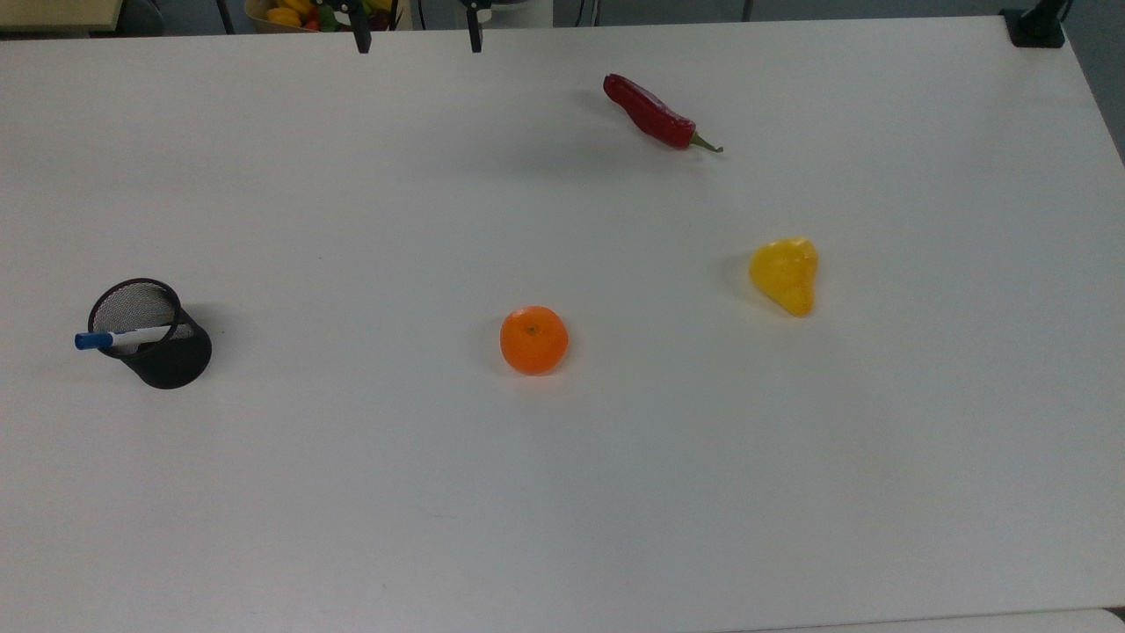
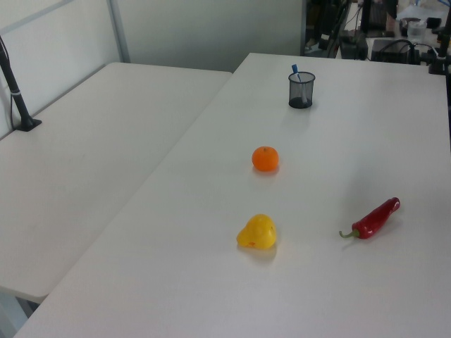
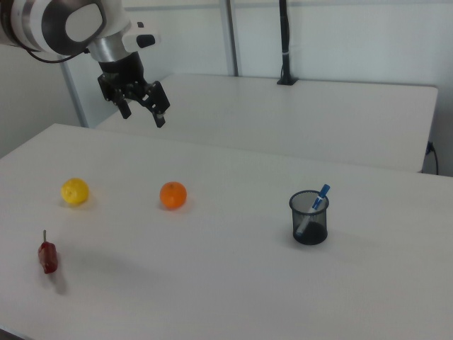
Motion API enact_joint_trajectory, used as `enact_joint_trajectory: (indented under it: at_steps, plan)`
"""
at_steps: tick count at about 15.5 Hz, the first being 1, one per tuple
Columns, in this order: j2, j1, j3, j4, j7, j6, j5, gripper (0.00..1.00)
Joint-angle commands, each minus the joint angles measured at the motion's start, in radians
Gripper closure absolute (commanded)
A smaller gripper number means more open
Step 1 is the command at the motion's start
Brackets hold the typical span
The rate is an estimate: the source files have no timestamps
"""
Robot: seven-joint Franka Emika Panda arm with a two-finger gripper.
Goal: Take marker pen
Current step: 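Move the open gripper toward the black mesh pen cup, then lower the gripper over the marker sticking out of the cup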
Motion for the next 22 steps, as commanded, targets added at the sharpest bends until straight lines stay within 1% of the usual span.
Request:
enact_joint_trajectory:
  at_steps: [1, 3, 6, 10, 12, 15, 17, 18, 20, 22]
  plan:
    - [-0.003, -0.009, -0.034, -0.019, -0.006, 0.119, -0.029, 0.00]
    - [0.005, -0.011, -0.057, -0.019, -0.006, 0.185, -0.037, 0.00]
    - [0.022, -0.011, -0.085, -0.012, 0.005, 0.257, -0.071, 0.00]
    - [0.059, -0.009, -0.152, -0.012, 0.071, 0.417, -0.072, 0.00]
    - [0.074, -0.011, -0.182, -0.015, 0.076, 0.487, -0.074, 0.00]
    - [0.088, -0.011, -0.221, -0.017, 0.076, 0.535, -0.074, 0.00]
    - [0.121, -0.011, -0.244, -0.020, 0.076, 0.573, -0.078, 0.00]
    - [0.143, -0.009, -0.257, -0.020, 0.076, 0.599, -0.084, 0.03]
    - [0.186, -0.011, -0.280, -0.020, 0.085, 0.647, -0.084, 0.05]
    - [0.233, -0.011, -0.301, -0.019, 0.088, 0.695, -0.084, 0.11]
